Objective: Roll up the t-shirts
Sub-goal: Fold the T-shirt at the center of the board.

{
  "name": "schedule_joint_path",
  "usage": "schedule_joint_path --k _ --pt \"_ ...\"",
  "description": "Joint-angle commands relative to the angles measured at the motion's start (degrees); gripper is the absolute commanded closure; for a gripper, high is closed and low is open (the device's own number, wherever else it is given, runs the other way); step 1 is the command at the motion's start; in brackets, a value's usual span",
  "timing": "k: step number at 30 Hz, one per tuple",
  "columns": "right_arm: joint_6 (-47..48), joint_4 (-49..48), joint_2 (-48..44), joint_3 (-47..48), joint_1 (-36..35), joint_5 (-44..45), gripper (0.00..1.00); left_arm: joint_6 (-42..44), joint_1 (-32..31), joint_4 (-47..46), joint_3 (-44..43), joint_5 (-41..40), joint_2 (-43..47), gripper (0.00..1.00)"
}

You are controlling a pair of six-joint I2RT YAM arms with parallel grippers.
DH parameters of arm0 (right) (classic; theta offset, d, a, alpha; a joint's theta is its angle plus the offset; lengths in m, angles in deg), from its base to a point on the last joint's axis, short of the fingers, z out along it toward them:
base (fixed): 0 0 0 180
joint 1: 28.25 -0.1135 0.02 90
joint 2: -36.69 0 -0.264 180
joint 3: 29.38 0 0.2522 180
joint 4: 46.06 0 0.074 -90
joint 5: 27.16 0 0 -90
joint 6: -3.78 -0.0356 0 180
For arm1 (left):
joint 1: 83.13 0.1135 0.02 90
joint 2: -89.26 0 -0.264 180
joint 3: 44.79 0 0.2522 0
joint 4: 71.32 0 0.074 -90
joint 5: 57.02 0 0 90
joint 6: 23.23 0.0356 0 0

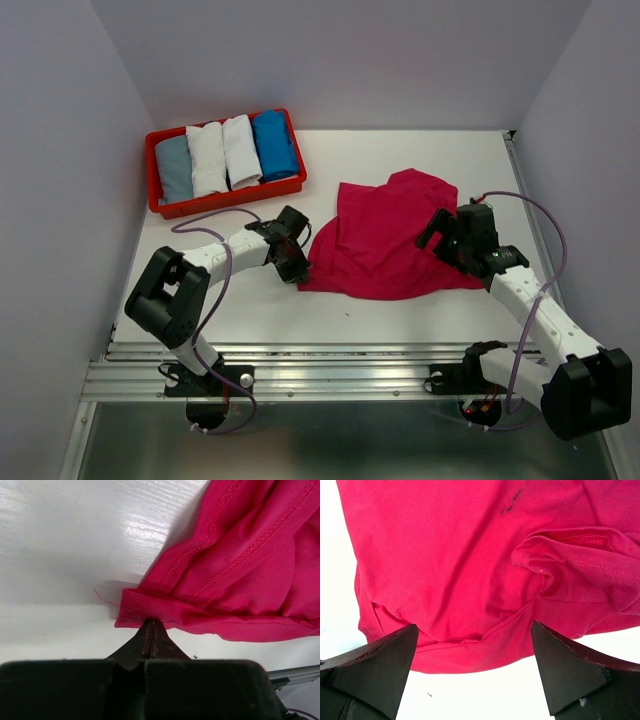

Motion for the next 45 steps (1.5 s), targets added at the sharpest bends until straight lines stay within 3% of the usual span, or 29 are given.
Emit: schedule_joint_path --k 1,3,4,6,7,19,24,27,29,30,34,45 --pt "1.08 -0.07 -0.38 -0.05 0.12 -0.60 0.00 -0.13 0.17 -0.98 0.78 -0.35 0.62 1.00" --pt "1.08 -0.16 -0.38 -0.05 0.12 -0.51 0.00 -0.13 0.26 -0.98 1.13 -0.61 1.24 0.98" --pt "1.17 -0.16 -0.38 -0.14 0.12 -0.42 0.00 -0.31 0.18 -1.07 1.39 -0.70 1.85 0.85" --pt "1.17 -0.07 -0.55 -0.14 0.12 -0.42 0.00 -0.66 0.17 -2.03 2.18 -1.05 3.86 0.46" --pt "1.17 -0.07 -0.46 -0.14 0.12 -0.51 0.00 -1.01 0.35 -2.03 2.10 -1.14 4.31 0.40" --pt "1.69 -0.15 0.50 0.30 0.12 -0.78 0.00 -0.57 1.58 0.87 -1.24 -5.01 -0.69 0.31" --pt "2.05 -0.07 1.29 0.83 0.12 -0.86 0.00 -0.31 1.67 -0.36 -0.19 -4.66 -2.45 0.39" --pt "2.22 -0.16 1.91 1.27 0.12 -1.21 0.00 0.48 1.67 -0.63 -0.19 -3.87 -2.80 0.64" --pt "2.14 -0.15 2.35 1.35 0.12 -1.30 0.00 0.66 1.58 -0.37 -0.19 -3.61 -2.37 0.74" --pt "2.14 -0.16 2.52 1.53 0.12 -1.39 0.00 0.66 1.58 -0.10 -0.36 -3.95 -1.58 0.83" --pt "2.14 -0.07 3.23 1.97 0.12 -1.65 0.00 1.27 1.58 2.00 -1.50 -5.01 0.18 1.00" --pt "-1.11 4.05 6.12 2.23 0.12 2.82 0.00 3.99 2.71 10.45 -7.13 -13.10 8.52 1.00"
